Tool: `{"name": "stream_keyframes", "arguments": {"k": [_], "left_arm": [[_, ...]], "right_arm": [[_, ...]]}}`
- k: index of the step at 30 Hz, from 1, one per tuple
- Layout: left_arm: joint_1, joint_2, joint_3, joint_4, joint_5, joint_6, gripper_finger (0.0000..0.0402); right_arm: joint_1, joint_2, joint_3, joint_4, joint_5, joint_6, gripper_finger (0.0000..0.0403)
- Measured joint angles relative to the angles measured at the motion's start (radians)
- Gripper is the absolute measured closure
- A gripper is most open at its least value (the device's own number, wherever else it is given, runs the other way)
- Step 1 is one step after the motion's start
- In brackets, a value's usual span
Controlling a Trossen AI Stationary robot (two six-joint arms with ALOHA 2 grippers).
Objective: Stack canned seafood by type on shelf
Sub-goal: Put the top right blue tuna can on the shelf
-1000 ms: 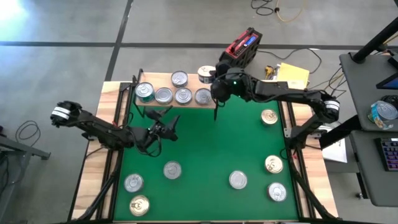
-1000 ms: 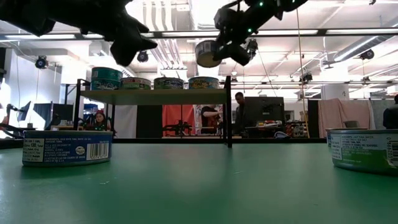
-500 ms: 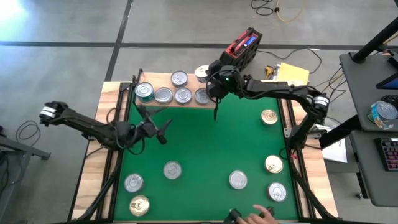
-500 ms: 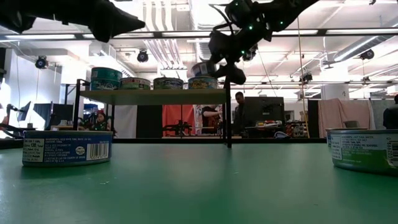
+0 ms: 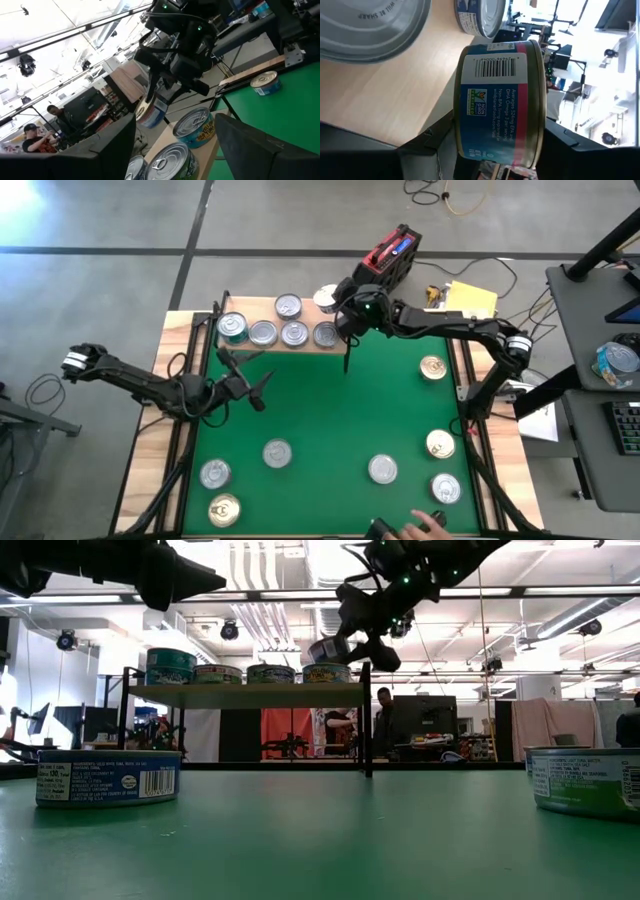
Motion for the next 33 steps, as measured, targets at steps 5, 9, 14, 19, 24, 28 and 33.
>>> {"name": "stream_keyframes", "arguments": {"k": [5, 9, 14, 19, 24, 28, 33], "left_arm": [[0.0, 0.0, 0.0, -0.007, -0.001, 0.0, 0.0146], [0.0, 0.0, 0.0, -0.007, -0.003, 0.0, 0.0146], [0.0, 0.0, 0.0, -0.007, -0.003, 0.001, 0.0146], [0.0, 0.0, 0.0, -0.006, -0.003, 0.005, 0.0146], [0.0, 0.0, 0.0, -0.006, -0.002, 0.005, 0.0146], [0.0, 0.0, 0.0, -0.006, -0.002, 0.007, 0.0146], [0.0, 0.0, 0.0, -0.005, 0.0, 0.013, 0.0146]], "right_arm": [[-0.002, 0.0, 0.0, -0.029, 0.056, -0.05, 0.0216], [-0.011, -0.001, 0.0, -0.116, 0.113, -0.05, 0.0216], [-0.016, -0.003, 0.0, -0.171, 0.131, -0.003, 0.0216], [-0.016, -0.004, 0.0, -0.176, 0.128, -0.017, 0.0216], [-0.015, -0.004, 0.0, -0.175, 0.129, -0.064, 0.0216], [-0.015, -0.004, 0.0, -0.175, 0.128, -0.064, 0.0216], [-0.015, -0.004, 0.0, -0.175, 0.114, -0.101, 0.0214]]}}
